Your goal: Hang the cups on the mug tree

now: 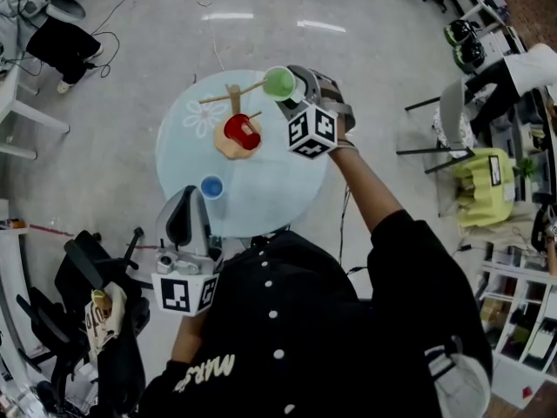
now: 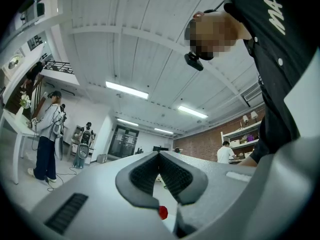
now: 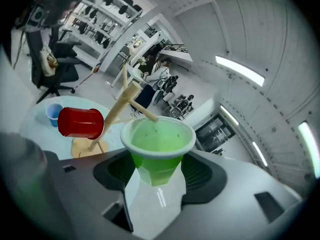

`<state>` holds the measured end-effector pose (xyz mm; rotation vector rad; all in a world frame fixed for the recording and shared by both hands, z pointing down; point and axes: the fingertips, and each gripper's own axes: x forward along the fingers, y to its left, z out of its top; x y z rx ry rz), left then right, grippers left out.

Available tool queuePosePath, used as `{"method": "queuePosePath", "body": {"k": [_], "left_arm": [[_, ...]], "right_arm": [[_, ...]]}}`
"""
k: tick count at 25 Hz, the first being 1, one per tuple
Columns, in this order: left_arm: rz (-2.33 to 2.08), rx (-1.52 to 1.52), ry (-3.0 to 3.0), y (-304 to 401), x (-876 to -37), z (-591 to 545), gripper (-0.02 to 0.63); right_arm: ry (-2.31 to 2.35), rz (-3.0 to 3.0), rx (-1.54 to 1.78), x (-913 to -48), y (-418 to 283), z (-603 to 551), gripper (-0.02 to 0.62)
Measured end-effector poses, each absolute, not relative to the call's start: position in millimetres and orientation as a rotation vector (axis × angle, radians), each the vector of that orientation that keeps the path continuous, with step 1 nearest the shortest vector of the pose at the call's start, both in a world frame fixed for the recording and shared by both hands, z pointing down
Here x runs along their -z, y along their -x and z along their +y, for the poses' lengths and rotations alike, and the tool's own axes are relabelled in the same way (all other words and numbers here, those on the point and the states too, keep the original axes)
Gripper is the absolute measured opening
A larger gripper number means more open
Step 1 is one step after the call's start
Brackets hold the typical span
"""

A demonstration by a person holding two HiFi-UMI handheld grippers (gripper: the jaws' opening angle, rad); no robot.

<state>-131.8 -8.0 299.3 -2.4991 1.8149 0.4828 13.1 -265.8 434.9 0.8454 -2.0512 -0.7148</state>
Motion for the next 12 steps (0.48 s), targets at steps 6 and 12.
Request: {"method": "queuePosePath", "body": {"k": [6,12], "left_arm": [[1.816,-0.511,2.499,133,-298,-4,-0.006],[1.821,-0.519,2.498,134,-299,-2,-0.006]], "right_arm": [[-0.754,-1.858,1.068,-419,2,-255,0.287],[-0.638,-1.716,1.271,-428,19,-246,0.287]]}}
